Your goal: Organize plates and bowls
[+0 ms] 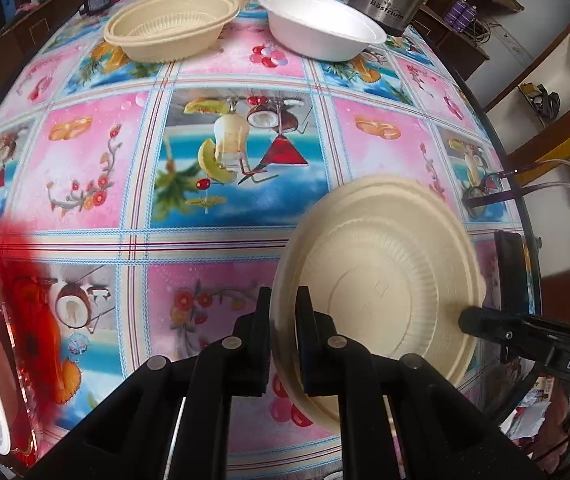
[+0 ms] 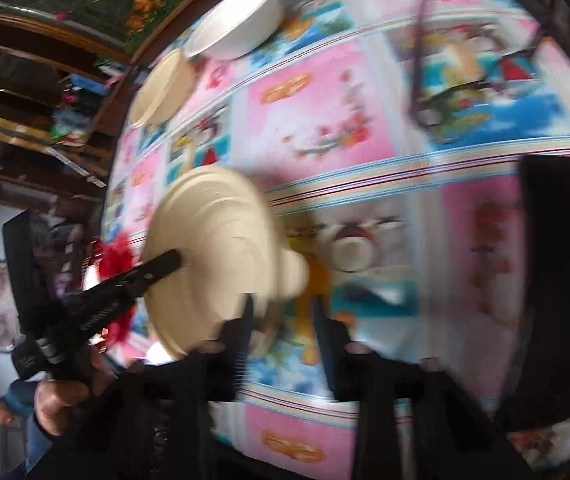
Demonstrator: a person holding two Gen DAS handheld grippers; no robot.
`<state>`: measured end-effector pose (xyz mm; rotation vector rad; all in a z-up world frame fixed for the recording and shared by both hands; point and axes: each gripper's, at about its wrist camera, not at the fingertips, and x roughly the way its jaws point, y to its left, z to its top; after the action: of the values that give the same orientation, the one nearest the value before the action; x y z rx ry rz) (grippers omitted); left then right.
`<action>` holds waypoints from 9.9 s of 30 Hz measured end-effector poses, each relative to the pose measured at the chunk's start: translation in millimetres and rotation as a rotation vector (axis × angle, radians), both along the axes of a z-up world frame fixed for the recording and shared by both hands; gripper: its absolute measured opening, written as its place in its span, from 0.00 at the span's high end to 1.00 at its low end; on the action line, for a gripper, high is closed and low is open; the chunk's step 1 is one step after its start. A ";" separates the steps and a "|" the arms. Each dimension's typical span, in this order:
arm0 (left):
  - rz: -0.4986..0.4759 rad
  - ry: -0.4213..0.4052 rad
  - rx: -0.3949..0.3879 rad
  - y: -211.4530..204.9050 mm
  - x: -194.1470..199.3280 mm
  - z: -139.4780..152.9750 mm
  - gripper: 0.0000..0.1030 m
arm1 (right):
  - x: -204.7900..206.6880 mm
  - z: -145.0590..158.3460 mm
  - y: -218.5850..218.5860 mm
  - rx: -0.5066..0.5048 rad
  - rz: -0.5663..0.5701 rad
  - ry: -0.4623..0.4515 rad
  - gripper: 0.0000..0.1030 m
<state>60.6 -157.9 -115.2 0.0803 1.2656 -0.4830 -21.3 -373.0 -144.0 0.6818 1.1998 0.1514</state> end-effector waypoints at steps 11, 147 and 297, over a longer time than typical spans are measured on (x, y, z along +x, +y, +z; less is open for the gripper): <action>0.169 -0.138 -0.068 106.5 -7.2 80.6 0.90 | 25.6 66.0 63.2 0.023 0.161 -0.113 0.88; 0.199 -0.356 0.100 16.7 34.6 -41.1 0.00 | 36.0 -19.7 53.2 -0.449 -0.095 -0.375 0.07; 0.243 -0.354 0.107 23.9 35.3 -40.9 0.00 | 34.5 -20.4 61.3 -0.387 -0.015 -0.405 0.00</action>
<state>95.9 -134.1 -156.1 0.0963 0.9368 -0.1801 13.2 -311.7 -164.4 0.2994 0.8023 0.0385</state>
